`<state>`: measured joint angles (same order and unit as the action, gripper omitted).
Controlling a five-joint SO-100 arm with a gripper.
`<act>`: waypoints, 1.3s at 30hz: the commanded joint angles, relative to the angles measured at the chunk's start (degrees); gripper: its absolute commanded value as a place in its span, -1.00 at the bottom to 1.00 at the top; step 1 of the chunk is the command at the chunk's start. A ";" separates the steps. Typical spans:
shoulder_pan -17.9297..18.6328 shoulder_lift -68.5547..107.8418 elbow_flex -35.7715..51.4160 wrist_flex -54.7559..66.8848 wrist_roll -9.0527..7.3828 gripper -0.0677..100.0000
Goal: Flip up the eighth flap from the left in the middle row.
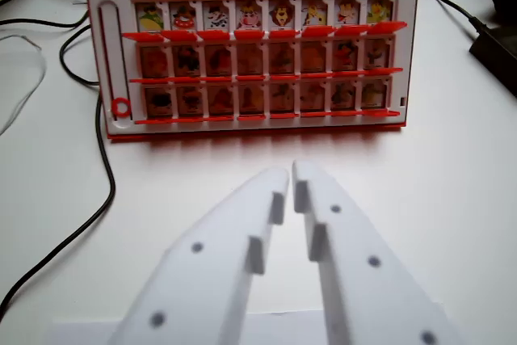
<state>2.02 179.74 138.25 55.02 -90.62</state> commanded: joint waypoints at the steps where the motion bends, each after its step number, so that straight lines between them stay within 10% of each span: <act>1: 4.92 -11.69 -6.59 -5.71 0.35 -1.00; 14: 17.75 -39.20 -7.91 -26.81 -2.90 -1.00; 39: 19.34 -90.44 -33.31 -49.31 -5.10 -1.00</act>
<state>21.80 90.70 113.38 7.56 -95.27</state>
